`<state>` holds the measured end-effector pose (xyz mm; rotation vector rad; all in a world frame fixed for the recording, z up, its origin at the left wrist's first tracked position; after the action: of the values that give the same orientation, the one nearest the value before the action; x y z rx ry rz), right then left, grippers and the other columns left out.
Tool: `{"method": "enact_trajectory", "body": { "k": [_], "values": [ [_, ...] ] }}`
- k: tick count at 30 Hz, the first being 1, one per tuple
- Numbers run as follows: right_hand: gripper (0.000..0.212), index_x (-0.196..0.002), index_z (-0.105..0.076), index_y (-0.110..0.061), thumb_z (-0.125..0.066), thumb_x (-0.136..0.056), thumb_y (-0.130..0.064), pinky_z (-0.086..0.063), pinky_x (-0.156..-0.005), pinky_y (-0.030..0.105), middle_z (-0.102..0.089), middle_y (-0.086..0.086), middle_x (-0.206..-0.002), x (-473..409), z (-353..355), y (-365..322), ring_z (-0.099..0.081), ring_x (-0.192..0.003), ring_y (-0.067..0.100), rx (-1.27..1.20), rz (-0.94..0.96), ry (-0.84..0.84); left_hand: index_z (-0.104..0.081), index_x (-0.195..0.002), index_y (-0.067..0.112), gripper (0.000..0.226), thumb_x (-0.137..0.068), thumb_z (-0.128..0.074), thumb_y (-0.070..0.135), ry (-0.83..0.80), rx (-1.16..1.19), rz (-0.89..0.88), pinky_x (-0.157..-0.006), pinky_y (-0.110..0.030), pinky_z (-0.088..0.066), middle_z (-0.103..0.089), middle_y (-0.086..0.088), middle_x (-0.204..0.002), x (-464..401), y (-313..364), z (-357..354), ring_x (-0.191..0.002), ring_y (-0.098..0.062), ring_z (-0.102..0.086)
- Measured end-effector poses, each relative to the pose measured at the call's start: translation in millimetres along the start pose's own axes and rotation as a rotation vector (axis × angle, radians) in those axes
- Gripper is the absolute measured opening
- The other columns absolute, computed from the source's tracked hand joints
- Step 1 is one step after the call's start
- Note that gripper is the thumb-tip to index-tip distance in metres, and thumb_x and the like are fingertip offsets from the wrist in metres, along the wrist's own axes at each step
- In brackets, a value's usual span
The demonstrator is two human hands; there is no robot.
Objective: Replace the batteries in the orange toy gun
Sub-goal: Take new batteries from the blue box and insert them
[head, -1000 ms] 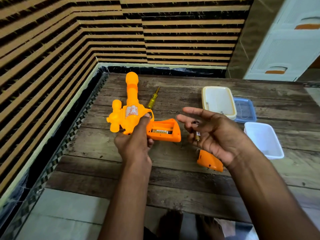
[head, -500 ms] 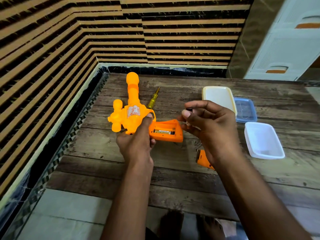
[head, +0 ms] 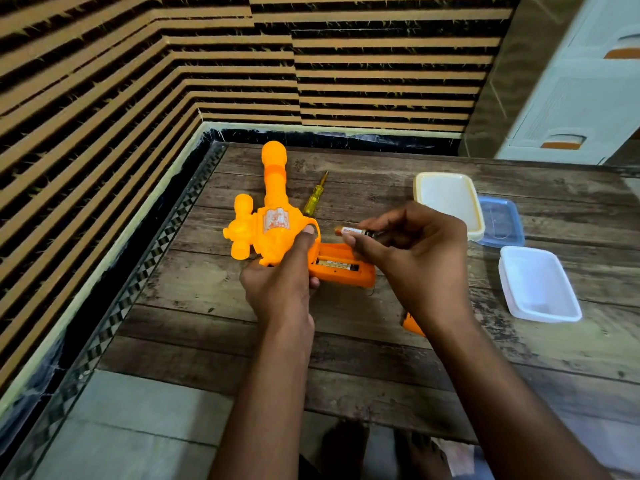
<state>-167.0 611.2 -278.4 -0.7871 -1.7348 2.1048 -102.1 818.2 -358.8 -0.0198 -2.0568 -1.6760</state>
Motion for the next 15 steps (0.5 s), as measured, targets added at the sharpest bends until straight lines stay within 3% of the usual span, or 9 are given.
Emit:
{"method": "enact_trajectory", "body": {
  "k": [5,9,12,14,15],
  "values": [
    [0.027,-0.067,-0.067,0.002,-0.091,-0.078,-0.006,-0.067,-0.069,0.05,-0.08,0.003,-0.082,-1,1,10,-0.08,-0.078,0.017,0.049,-0.033,-0.017,-0.071,-0.08,0.025,0.025,-0.071,-0.094,0.028,0.005,-0.019,-0.024,-0.049,-0.026,-0.048,-0.075,0.006,-0.074,-2,1,1,-0.053,-0.012,-0.065],
    [0.035,-0.066,-0.053,0.01,-0.084,-0.082,0.002,-0.065,-0.073,0.058,-0.08,0.014,-0.087,-1,1,18,-0.081,-0.085,0.025,-0.092,-0.124,-0.022,-0.071,-0.081,0.024,0.025,-0.071,-0.094,0.029,0.007,-0.04,-0.023,-0.049,-0.026,-0.048,-0.075,0.006,-0.073,-3,1,3,-0.053,-0.012,-0.065],
    [0.015,-0.105,-0.06,0.004,-0.069,-0.094,0.008,-0.066,-0.077,0.054,-0.073,0.022,-0.102,1,-4,14,-0.081,-0.086,0.03,-0.293,-0.184,-0.041,-0.071,-0.081,0.023,0.026,-0.071,-0.094,0.031,0.006,-0.057,-0.016,-0.049,-0.026,-0.048,-0.075,0.006,-0.072,-5,1,4,-0.049,-0.011,-0.062],
    [0.039,-0.132,-0.059,-0.011,-0.062,-0.099,0.009,-0.067,-0.08,0.044,-0.067,0.02,-0.108,0,-7,9,-0.081,-0.089,0.03,-0.311,-0.136,-0.09,-0.071,-0.083,0.023,0.027,-0.071,-0.094,0.032,0.007,-0.067,-0.012,-0.049,-0.026,-0.048,-0.076,0.004,-0.076,-5,1,4,-0.05,-0.011,-0.063],
    [0.041,-0.135,-0.059,-0.013,-0.058,-0.101,0.008,-0.066,-0.082,0.038,-0.065,0.017,-0.11,-1,-9,7,-0.081,-0.09,0.027,-0.294,-0.103,-0.117,-0.071,-0.086,0.023,0.029,-0.07,-0.094,0.032,0.006,-0.069,-0.008,-0.049,-0.025,-0.048,-0.076,0.003,-0.079,-5,1,4,-0.053,-0.011,-0.065]
  ]
}}
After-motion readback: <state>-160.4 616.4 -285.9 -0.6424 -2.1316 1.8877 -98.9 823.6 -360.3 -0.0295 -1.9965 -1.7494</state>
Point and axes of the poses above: each hand's wrist, its own x-axis away from the middle knuckle, its own z-axis out of the back of the hand, y = z × x, the point moved 10 cm from there along -x, towards the middle knuckle
